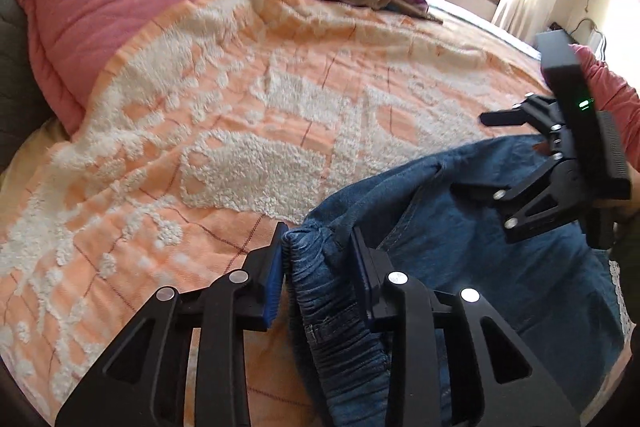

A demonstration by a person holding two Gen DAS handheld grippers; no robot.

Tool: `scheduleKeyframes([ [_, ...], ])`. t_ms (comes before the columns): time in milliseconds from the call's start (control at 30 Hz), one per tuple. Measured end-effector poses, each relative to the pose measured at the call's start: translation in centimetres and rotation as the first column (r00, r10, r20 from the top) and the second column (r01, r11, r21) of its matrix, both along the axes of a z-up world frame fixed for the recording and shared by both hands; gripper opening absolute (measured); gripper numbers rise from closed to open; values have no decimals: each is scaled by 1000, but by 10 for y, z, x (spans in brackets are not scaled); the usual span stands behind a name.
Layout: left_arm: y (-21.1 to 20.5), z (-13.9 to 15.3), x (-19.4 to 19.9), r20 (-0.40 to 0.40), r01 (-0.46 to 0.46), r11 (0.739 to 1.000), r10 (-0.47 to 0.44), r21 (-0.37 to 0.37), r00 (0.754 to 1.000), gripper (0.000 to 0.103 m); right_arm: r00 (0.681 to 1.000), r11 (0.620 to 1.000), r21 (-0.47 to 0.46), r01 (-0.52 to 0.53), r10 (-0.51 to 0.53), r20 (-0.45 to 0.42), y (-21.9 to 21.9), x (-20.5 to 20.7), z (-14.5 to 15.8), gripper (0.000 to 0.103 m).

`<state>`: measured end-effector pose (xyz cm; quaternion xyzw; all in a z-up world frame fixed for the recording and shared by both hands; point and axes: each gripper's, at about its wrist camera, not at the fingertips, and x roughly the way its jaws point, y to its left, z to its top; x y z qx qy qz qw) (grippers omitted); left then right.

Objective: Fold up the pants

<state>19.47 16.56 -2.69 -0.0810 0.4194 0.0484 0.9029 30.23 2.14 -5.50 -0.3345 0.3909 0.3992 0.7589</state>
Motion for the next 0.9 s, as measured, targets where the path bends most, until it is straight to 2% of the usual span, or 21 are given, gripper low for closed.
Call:
scheduleKeyframes([
  [67, -1, 5, -6, 31, -4, 1000, 4, -10, 1000, 28, 1000, 1000, -19, -17, 17, -4, 6, -2, -6, 93],
  [167, -4, 9, -13, 51, -1, 1000, 1, -6, 999, 28, 998, 999, 23, -28, 29, -51, 7, -5, -7, 71],
  [233, -6, 9, -16, 53, 0, 1000, -1, 6, 999, 28, 994, 997, 72, -35, 42, -104, 5, -11, -4, 37],
  [267, -7, 9, -18, 54, 0, 1000, 0, 12, 999, 28, 992, 995, 96, -35, 46, -116, 4, -15, -2, 28],
  [300, -7, 10, -19, 57, 1, 1000, -2, 15, 998, 28, 992, 993, 116, -32, 46, -120, 1, -20, 1, 15],
  [333, -7, 11, -22, 66, 0, 1000, -1, 23, 998, 28, 993, 990, 138, -23, 38, -111, -3, -27, 7, 9],
  [400, -8, 14, -26, 78, 3, 999, -5, 35, 997, 28, 996, 982, 188, -2, 19, -90, -15, -36, 18, 5],
  [533, -17, 21, -35, 107, 43, 997, -50, 66, 993, 28, 997, 951, 305, 44, -20, -81, -50, -57, 48, 4],
  [600, -25, 28, -44, 132, 70, 994, -81, 85, 988, 28, 997, 942, 331, 45, -23, -68, -63, -69, 59, 4],
  [733, -35, 42, -68, 169, 100, 993, -110, 62, 980, 28, 998, 920, 388, 50, -29, -59, -92, -106, 77, 4],
  [900, -50, 45, -97, 166, 148, 986, -159, 73, 973, 28, 999, 908, 416, 39, -21, -48, -114, -145, 86, 4],
])
